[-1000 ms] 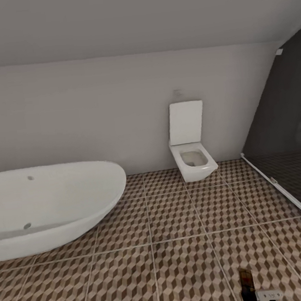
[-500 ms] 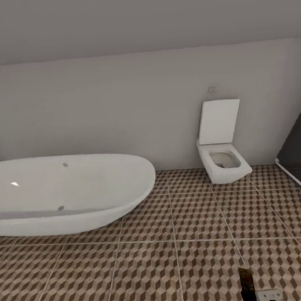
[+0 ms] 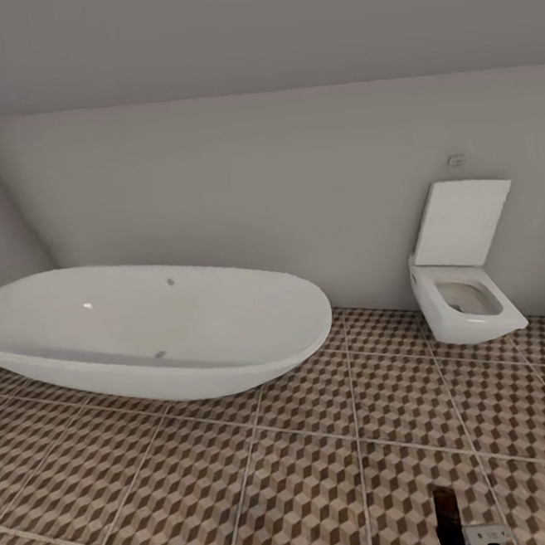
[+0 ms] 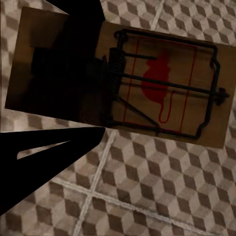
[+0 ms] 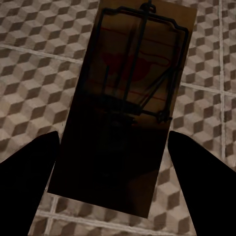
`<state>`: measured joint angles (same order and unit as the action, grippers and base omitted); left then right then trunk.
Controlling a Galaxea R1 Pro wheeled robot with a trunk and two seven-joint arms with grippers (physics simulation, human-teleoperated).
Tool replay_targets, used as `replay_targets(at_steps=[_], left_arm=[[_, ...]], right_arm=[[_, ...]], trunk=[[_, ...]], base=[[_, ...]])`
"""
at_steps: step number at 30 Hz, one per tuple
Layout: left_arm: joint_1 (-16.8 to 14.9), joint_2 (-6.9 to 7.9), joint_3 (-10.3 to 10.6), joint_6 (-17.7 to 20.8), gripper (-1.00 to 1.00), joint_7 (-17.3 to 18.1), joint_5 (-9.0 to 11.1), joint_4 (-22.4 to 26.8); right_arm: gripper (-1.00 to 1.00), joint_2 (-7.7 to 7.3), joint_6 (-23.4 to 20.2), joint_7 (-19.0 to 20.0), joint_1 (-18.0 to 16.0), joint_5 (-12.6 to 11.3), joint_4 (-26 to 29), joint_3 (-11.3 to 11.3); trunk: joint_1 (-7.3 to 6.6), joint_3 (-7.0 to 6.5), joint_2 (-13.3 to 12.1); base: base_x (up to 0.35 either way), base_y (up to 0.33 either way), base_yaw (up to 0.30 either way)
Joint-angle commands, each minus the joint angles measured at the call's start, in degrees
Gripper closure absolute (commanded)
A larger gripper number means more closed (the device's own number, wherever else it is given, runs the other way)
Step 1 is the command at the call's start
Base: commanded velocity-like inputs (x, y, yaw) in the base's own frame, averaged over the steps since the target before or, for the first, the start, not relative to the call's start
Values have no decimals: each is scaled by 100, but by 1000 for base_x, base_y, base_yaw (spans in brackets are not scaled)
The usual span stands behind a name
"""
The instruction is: Take the four mousetraps from the cabinet in the bathroom and place them on the bathroom floor. Make sure all four end up on the same floor surface, and ensure that at least two of them are either under or directly next to the same bathroom sink.
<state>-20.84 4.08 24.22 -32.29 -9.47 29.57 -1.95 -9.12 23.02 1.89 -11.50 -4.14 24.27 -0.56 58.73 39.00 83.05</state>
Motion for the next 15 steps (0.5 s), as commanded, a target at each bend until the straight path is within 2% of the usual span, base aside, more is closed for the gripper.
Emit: replay_targets(at_steps=[1, 15], left_arm=[[-8, -4, 48, -15, 100, -47, -13, -16], [-8, -4, 48, -15, 100, -46, -13, -16]], right_arm=[[100, -2, 19, 22, -1, -44, -1, -6], [100, -2, 19, 22, -1, -45, -5, -6]], trunk=[[0, 7, 3], [0, 36, 3]], base=[[0, 148, 285], [0, 20, 285]])
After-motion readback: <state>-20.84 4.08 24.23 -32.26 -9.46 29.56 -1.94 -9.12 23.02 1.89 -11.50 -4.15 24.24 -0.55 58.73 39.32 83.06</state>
